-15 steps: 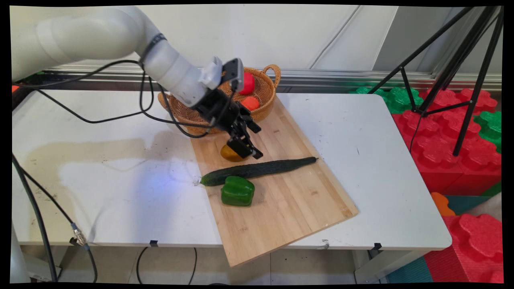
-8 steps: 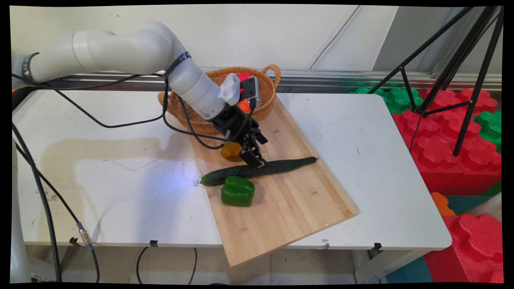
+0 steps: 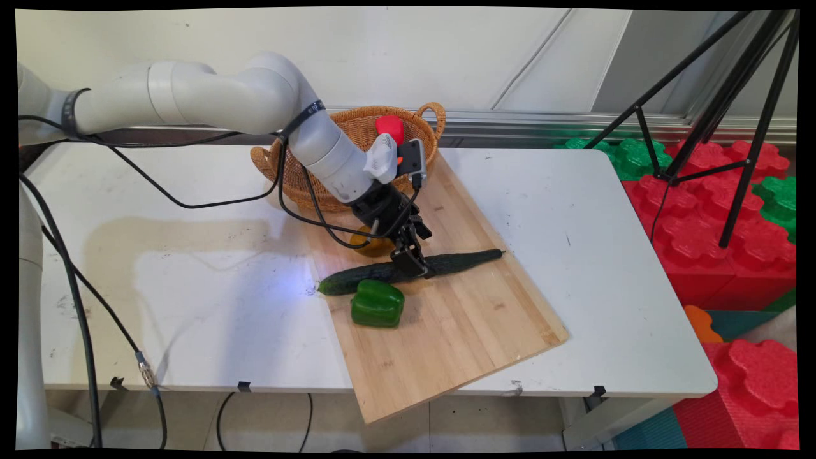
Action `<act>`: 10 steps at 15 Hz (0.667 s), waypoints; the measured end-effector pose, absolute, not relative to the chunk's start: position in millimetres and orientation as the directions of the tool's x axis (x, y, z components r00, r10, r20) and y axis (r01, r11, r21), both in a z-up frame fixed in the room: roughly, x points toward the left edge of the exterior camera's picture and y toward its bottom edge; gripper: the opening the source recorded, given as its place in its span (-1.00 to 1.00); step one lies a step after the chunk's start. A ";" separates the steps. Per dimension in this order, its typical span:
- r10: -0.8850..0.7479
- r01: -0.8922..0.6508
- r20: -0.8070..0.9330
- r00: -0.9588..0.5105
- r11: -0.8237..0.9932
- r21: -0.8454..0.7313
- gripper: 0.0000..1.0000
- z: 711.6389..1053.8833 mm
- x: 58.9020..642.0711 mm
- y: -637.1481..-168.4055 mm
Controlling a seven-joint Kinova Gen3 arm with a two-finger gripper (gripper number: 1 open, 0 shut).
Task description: Pick up the cucumber from the cutting board, then place the picked object in the vegetable basket
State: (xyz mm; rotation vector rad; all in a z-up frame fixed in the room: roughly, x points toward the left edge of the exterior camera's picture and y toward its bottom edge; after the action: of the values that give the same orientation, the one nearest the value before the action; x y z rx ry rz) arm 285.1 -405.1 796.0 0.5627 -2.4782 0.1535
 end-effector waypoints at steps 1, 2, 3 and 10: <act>-0.359 -0.427 0.570 -0.739 0.904 0.016 1.00 795.0 284.2 -405.6; -0.354 -0.424 0.572 -0.740 0.906 0.013 -1.00 793.5 282.4 -406.5; -0.350 -0.421 0.572 -0.742 0.907 0.011 -1.00 792.6 281.3 -406.8; -0.336 -0.409 0.574 -0.747 0.912 0.002 -1.00 790.4 279.0 -405.2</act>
State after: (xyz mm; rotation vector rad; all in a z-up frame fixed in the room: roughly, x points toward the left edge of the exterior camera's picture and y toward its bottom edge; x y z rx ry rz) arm 279.0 -405.2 790.4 0.5319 -2.4820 0.1649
